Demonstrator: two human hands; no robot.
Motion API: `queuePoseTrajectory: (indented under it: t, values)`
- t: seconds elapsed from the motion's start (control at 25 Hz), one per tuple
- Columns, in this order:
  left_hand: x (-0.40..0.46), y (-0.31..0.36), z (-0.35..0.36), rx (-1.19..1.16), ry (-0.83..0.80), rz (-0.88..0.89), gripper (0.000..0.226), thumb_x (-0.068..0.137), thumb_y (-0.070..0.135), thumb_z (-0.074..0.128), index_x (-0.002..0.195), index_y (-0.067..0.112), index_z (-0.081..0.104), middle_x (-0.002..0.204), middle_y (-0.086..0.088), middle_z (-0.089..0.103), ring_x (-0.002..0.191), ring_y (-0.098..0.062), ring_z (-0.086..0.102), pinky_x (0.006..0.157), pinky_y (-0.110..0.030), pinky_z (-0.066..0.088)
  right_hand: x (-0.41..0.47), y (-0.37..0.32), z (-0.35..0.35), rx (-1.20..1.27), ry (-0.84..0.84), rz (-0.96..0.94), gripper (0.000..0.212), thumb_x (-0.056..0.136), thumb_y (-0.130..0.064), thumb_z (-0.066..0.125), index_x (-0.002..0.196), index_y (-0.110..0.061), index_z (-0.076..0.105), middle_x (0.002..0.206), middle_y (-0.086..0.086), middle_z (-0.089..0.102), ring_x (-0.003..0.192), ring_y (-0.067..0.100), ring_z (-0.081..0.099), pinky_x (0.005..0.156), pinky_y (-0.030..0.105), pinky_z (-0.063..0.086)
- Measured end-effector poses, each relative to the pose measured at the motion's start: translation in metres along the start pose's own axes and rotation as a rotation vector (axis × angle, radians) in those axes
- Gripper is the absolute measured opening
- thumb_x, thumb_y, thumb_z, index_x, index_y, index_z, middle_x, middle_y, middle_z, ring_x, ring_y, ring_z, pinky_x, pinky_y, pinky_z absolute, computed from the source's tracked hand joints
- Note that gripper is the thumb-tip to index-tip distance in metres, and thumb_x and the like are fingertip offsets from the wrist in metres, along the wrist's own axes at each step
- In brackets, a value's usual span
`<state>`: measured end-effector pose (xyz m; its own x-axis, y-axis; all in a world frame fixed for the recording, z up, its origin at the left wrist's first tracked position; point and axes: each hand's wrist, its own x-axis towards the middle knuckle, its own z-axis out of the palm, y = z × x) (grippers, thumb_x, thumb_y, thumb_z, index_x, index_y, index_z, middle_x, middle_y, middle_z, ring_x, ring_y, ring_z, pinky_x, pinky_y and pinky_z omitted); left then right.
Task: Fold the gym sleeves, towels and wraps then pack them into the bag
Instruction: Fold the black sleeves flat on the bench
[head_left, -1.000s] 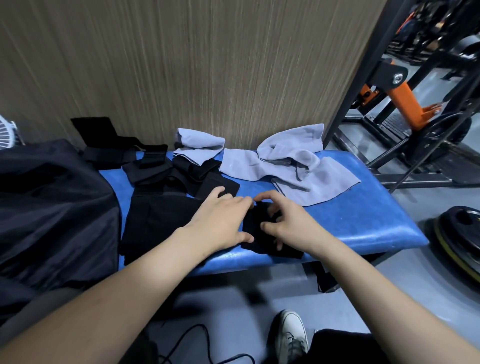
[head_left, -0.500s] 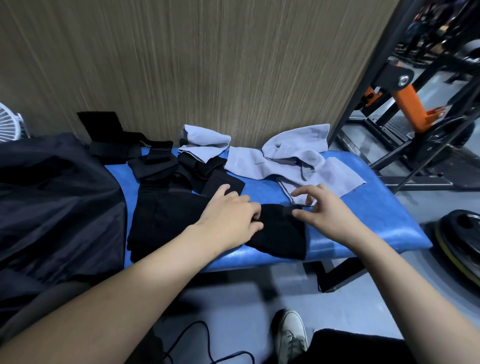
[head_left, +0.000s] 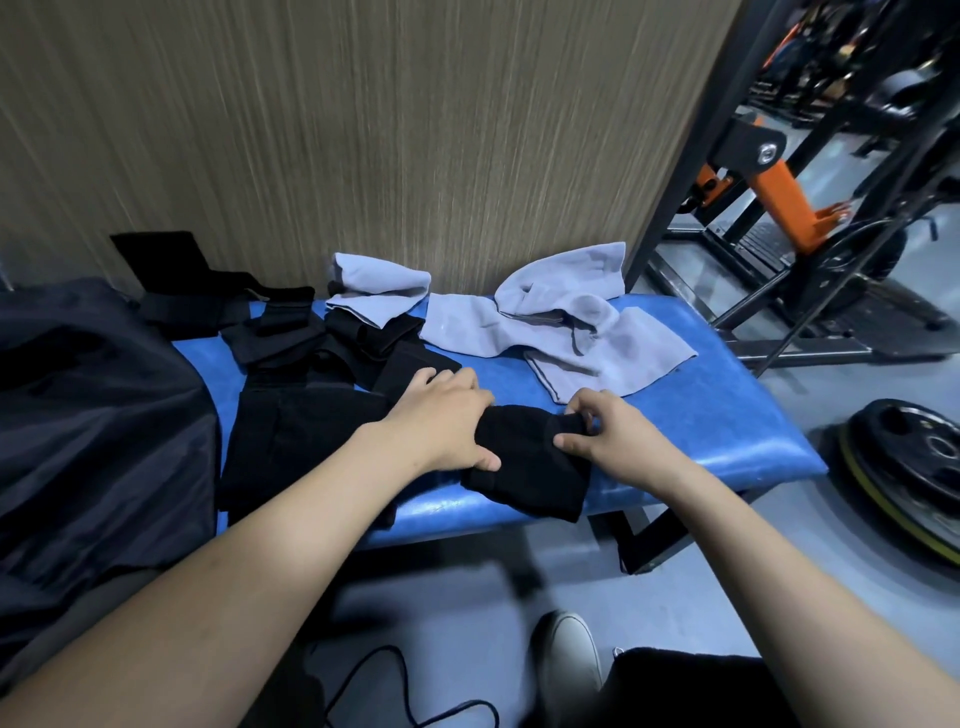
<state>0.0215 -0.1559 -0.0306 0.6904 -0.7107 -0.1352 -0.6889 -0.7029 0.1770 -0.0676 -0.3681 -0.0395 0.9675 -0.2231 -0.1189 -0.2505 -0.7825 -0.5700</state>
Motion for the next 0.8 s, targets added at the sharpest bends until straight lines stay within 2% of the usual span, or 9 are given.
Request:
queuePoseTrajectory:
  t: [0.12, 0.24, 0.36, 0.48, 0.56, 0.64, 0.72, 0.8]
  values:
    - [0.006, 0.0, -0.003, -0.145, -0.002, -0.012, 0.055, 0.074, 0.054, 0.076, 0.114, 0.026, 0.049, 0.109, 0.005, 0.05, 0.107, -0.019, 0.047, 0.107, -0.037, 0.029, -0.002, 0.003, -0.005, 0.142, 0.006, -0.006, 0.019, 0.089, -0.019, 0.071, 0.091, -0.013, 0.053, 0.082, -0.003, 0.055, 0.066, 0.012, 0.046, 0.056, 0.021, 0.036]
    - [0.007, 0.005, -0.004, -0.363, 0.047, -0.023, 0.041, 0.079, 0.04, 0.076, 0.1, 0.023, 0.045, 0.091, 0.008, 0.056, 0.09, -0.016, 0.053, 0.09, -0.033, 0.038, -0.004, 0.006, -0.011, 0.422, 0.0, 0.001, 0.019, 0.092, -0.012, 0.067, 0.089, -0.011, 0.049, 0.075, 0.001, 0.06, 0.066, 0.016, 0.05, 0.059, 0.025, 0.041]
    - [0.006, 0.011, -0.009, -0.689, 0.121, -0.049, 0.035, 0.083, 0.03, 0.075, 0.099, 0.023, 0.044, 0.086, 0.004, 0.058, 0.069, -0.012, 0.052, 0.071, -0.034, 0.045, -0.007, 0.002, -0.018, 0.664, 0.047, -0.004, 0.018, 0.091, -0.005, 0.068, 0.094, -0.013, 0.051, 0.083, 0.007, 0.066, 0.073, 0.021, 0.059, 0.066, 0.034, 0.047]
    - [-0.001, 0.011, -0.02, -0.911, 0.234, -0.061, 0.033, 0.086, 0.028, 0.073, 0.102, 0.029, 0.044, 0.086, 0.003, 0.058, 0.054, -0.004, 0.045, 0.057, -0.024, 0.039, -0.01, -0.005, -0.026, 0.877, 0.107, 0.004, 0.027, 0.09, -0.004, 0.069, 0.108, -0.017, 0.054, 0.093, 0.018, 0.063, 0.079, 0.027, 0.064, 0.068, 0.039, 0.049]
    - [-0.01, 0.008, -0.028, -0.992, 0.279, -0.056, 0.03, 0.087, 0.026, 0.072, 0.1, 0.032, 0.046, 0.088, 0.001, 0.065, 0.053, -0.004, 0.049, 0.056, -0.023, 0.038, -0.011, -0.013, -0.028, 0.984, 0.116, 0.001, 0.032, 0.09, -0.004, 0.068, 0.114, -0.016, 0.051, 0.095, 0.021, 0.063, 0.083, 0.031, 0.063, 0.069, 0.039, 0.049]
    - [-0.021, 0.003, -0.033, -1.029, 0.319, -0.058, 0.029, 0.087, 0.023, 0.072, 0.098, 0.032, 0.047, 0.087, -0.002, 0.066, 0.06, -0.014, 0.052, 0.061, -0.029, 0.04, -0.013, -0.025, -0.027, 1.049, 0.068, -0.028, 0.031, 0.093, -0.005, 0.065, 0.114, -0.02, 0.049, 0.098, 0.019, 0.067, 0.085, 0.031, 0.063, 0.07, 0.039, 0.049]
    - [-0.035, -0.006, -0.04, -1.041, 0.37, -0.059, 0.026, 0.087, 0.017, 0.07, 0.094, 0.028, 0.048, 0.081, 0.003, 0.062, 0.064, -0.017, 0.05, 0.068, -0.033, 0.04, -0.017, -0.042, -0.026, 1.092, -0.016, -0.08, 0.031, 0.095, -0.004, 0.062, 0.114, -0.024, 0.047, 0.101, 0.015, 0.069, 0.085, 0.028, 0.064, 0.07, 0.035, 0.049]
    - [-0.051, -0.019, -0.049, -1.019, 0.433, -0.056, 0.019, 0.088, 0.011, 0.068, 0.089, 0.023, 0.054, 0.081, 0.008, 0.062, 0.073, -0.014, 0.053, 0.075, -0.032, 0.04, -0.019, -0.06, -0.023, 1.121, -0.086, -0.141, 0.034, 0.094, 0.0, 0.061, 0.113, -0.024, 0.046, 0.101, 0.017, 0.065, 0.087, 0.026, 0.064, 0.073, 0.031, 0.049]
